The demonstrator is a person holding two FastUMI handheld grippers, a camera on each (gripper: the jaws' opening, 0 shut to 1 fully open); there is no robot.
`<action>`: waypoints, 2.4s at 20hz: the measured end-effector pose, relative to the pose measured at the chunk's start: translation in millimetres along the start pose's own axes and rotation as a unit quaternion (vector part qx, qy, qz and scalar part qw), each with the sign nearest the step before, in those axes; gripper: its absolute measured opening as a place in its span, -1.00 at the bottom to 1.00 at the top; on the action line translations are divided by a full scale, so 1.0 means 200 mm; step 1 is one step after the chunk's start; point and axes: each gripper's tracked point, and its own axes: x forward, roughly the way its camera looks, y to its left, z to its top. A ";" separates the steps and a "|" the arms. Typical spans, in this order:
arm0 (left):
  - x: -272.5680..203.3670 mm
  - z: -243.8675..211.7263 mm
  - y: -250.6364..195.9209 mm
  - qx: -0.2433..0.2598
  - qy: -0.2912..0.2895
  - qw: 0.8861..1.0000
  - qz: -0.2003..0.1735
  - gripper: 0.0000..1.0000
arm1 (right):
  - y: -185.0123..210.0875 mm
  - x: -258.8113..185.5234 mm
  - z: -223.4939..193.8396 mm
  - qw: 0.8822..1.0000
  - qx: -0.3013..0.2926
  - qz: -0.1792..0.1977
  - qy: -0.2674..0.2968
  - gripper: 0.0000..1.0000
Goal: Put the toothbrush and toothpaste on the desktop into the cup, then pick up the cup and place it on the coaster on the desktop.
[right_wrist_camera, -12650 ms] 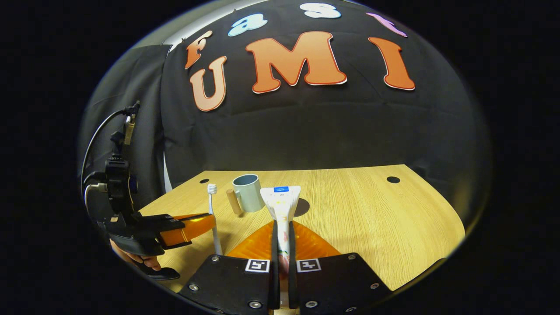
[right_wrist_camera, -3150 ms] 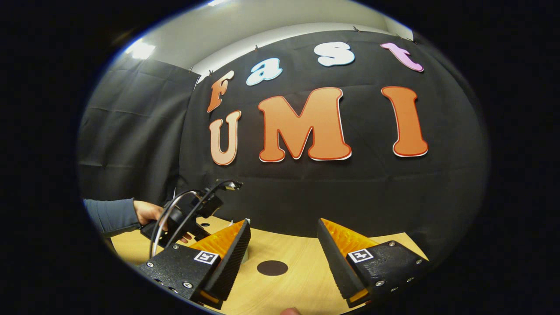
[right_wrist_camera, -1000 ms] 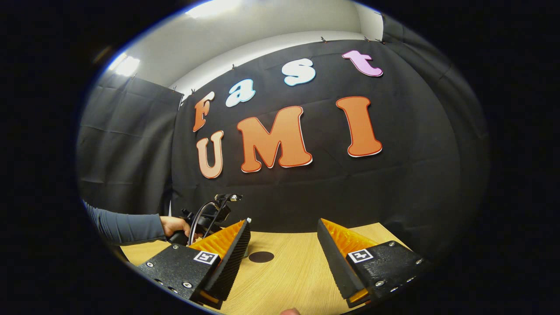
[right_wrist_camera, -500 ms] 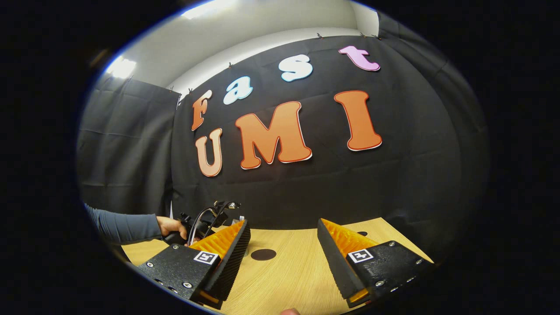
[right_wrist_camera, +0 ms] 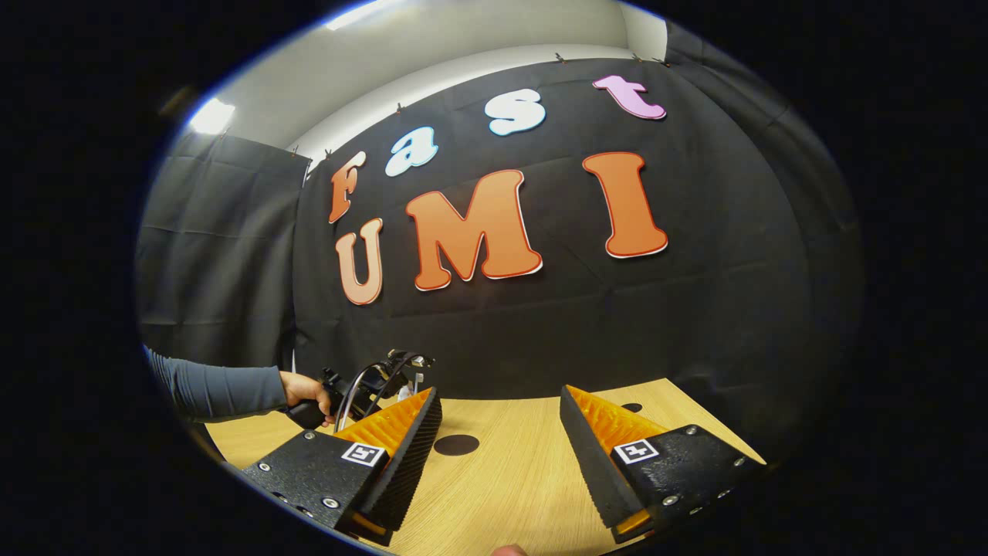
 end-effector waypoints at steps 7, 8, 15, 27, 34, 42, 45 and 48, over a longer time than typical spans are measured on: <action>0.00 0.04 -0.02 -0.025 -0.030 0.999 -0.002 -0.57 | 0.00 0.01 0.00 1.000 0.004 -0.003 -0.002 0.84; 0.00 0.04 -0.01 -0.028 -0.033 0.999 -0.002 -0.57 | 0.00 0.02 0.01 1.000 0.002 -0.004 -0.003 0.84; -0.01 0.06 -0.03 -0.030 -0.057 0.998 -0.012 -0.57 | -0.02 0.00 0.00 1.000 0.002 -0.005 -0.001 0.84; -0.03 0.05 -0.04 -0.023 -0.037 0.998 -0.050 -0.44 | -0.12 -0.05 -0.06 0.999 -0.009 -0.028 0.012 0.84; -0.12 -0.01 0.00 -0.008 -0.035 0.999 -0.040 -0.43 | -0.16 -0.04 -0.12 0.999 0.003 -0.037 0.023 0.84; -0.38 -0.04 -0.07 -0.031 -0.143 0.988 -0.040 1.00 | -0.08 0.02 -0.10 0.998 -0.009 -0.055 0.026 0.84; -0.55 -0.07 0.05 -0.045 -0.201 0.979 0.010 1.00 | 0.02 0.03 -0.09 0.999 -0.018 -0.038 0.025 0.84; -0.68 -0.12 0.11 -0.050 -0.251 0.966 0.036 0.99 | 0.10 0.05 -0.10 0.999 -0.037 -0.031 0.025 0.84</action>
